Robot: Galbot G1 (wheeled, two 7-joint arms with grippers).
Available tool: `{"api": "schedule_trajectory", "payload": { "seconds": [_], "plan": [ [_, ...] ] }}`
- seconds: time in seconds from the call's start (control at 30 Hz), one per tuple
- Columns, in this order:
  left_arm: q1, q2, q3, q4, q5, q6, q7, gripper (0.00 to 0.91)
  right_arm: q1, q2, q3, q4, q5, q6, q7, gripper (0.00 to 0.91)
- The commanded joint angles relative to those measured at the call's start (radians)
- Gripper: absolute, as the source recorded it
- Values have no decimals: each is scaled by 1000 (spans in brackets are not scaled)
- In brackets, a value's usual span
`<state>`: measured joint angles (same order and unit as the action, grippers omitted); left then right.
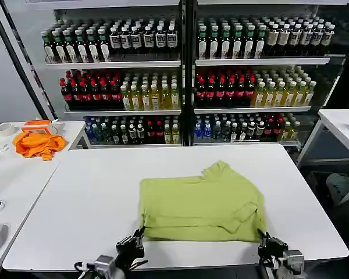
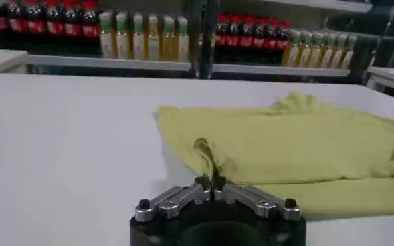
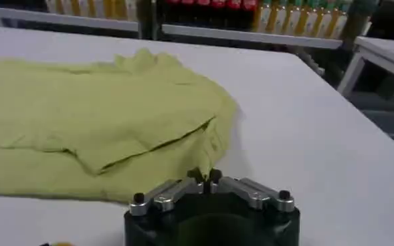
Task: Fold and organize the clothes.
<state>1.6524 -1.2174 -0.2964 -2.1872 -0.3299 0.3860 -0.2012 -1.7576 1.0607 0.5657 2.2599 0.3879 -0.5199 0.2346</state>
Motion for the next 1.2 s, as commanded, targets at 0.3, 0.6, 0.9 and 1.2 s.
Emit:
{"api": "schedule_trajectory", "payload": {
  "seconds": [0.3, 0.6, 0.9, 1.2],
  "plan": [
    [46, 114, -158, -116, 4, 36, -19, 907, 36, -72, 99, 108, 114, -1, 32, 907],
    [-249, 204, -52, 111, -151, 59, -49, 907, 505, -185, -123, -185, 296, -12, 90, 907],
    [-573, 198, 128, 364, -230, 112, -70, 907, 934, -150, -438, -540, 338, -14, 87, 907],
    [-767, 170, 207, 537, -300, 139, -82, 907, 1149, -9, -587, -792, 408, -40, 95, 907]
  ]
}}
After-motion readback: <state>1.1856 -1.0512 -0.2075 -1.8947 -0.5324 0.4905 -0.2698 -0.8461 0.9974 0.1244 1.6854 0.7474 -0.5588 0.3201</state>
